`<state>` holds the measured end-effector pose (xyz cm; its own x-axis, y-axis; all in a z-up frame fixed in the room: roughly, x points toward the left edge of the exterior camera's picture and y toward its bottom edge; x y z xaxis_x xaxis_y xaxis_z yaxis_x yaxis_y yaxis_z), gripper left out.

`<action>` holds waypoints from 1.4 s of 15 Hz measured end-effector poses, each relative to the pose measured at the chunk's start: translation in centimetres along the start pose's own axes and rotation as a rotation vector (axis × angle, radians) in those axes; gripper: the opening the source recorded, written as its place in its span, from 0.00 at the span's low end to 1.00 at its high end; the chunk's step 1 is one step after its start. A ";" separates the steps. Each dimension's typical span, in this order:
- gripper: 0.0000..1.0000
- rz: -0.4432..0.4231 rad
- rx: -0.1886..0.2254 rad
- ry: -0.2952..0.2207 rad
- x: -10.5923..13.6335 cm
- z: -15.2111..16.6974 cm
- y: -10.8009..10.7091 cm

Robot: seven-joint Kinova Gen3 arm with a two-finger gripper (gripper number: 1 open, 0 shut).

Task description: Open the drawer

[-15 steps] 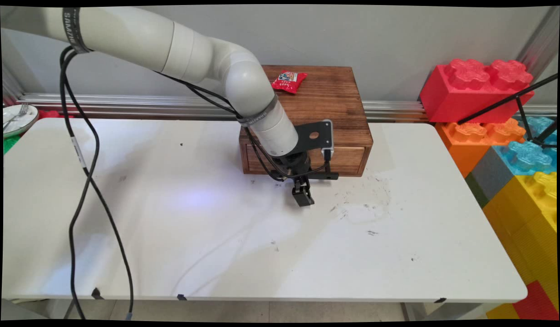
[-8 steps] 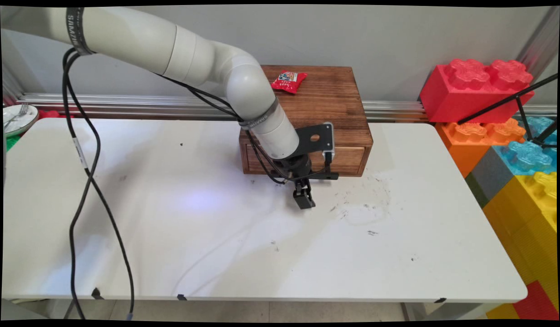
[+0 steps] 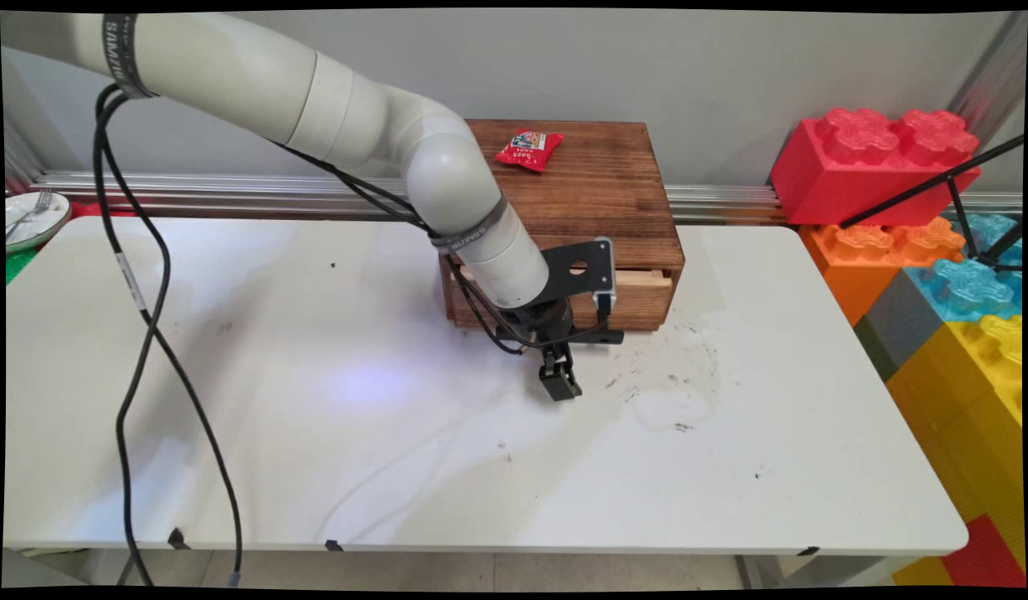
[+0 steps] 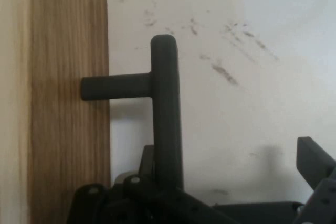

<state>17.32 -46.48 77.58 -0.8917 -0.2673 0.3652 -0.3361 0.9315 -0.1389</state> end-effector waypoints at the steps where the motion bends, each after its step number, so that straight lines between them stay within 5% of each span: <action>1: 1.00 -0.001 -0.001 0.001 0.0 -0.1 0.3; 21: 1.00 0.014 -0.063 0.016 0.3 -1.3 9.6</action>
<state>14.22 -37.35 77.53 -0.8914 -0.2503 0.3779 -0.3030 0.9491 -0.0862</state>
